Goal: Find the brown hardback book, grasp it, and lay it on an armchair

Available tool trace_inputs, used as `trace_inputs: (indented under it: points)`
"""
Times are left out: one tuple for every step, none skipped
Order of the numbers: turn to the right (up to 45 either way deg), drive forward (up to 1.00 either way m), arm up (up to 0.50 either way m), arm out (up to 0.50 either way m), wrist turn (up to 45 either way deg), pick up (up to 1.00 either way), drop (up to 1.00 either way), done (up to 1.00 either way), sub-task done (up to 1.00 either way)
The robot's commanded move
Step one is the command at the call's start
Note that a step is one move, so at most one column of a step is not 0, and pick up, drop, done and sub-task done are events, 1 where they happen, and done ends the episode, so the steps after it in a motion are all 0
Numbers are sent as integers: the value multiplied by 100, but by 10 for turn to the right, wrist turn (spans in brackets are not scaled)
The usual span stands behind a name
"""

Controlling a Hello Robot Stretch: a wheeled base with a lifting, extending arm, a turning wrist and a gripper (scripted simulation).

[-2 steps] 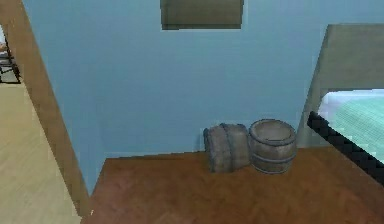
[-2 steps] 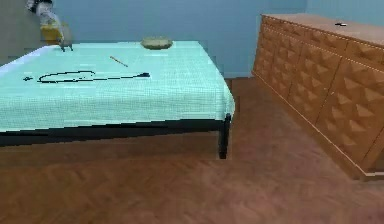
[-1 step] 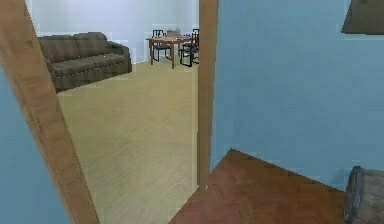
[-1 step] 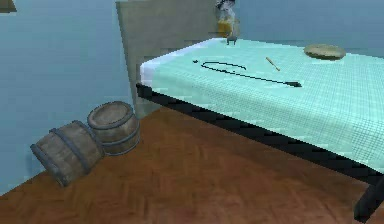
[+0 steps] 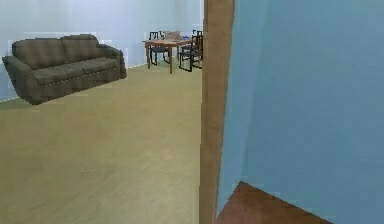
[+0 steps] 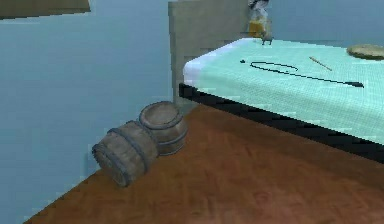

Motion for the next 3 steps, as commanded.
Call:
trace_inputs:
  points:
    - [-120,0,0,0,0,0,0,0,0]
    - [0,25,0,0,0,0,0,0,0]
    - [-30,0,0,0,0,0,0,0,0]
